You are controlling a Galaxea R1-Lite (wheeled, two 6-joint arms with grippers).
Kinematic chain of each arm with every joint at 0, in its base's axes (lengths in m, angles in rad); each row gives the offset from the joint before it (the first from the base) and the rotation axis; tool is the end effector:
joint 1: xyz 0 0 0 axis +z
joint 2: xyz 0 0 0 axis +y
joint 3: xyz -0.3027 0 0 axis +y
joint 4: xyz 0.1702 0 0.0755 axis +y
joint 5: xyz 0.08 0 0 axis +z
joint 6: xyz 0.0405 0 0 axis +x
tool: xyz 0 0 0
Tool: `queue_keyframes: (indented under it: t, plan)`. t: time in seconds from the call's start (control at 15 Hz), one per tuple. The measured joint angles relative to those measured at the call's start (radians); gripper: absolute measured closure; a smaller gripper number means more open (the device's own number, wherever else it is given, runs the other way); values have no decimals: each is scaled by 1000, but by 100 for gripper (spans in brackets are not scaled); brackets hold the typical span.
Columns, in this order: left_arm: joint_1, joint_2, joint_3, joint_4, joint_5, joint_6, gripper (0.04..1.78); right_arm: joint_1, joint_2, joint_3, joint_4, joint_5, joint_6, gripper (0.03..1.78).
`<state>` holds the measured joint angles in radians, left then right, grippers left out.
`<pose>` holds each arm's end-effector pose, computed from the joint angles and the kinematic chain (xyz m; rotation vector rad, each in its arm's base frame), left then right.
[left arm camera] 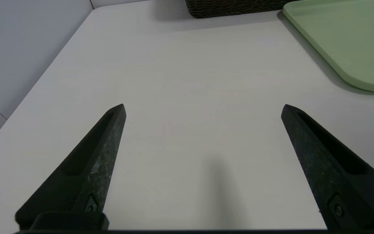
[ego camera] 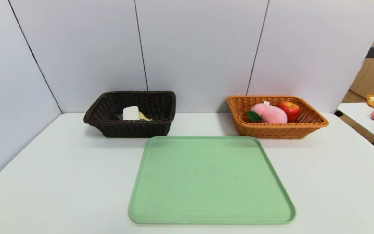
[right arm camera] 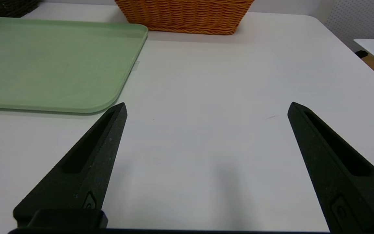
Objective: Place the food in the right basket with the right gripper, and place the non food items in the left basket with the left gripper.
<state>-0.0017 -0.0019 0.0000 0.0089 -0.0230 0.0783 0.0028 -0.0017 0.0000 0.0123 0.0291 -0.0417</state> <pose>-0.0122 -0.0009 0.0744 0.0782 0.0060 -0.0250 -0.0122 0.0011 0.0740 -0.0416 0.0099 0.0321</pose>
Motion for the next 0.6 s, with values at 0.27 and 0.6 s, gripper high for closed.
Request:
queue_keyframes:
  t: [0.27,0.6]
  plan:
    - [0,0,0,0,2,-10,13,0,0,0,0,-16,9,10]
    - [0,0,0,0,1,-10,13,0,0,0,-3,-28,10,10]
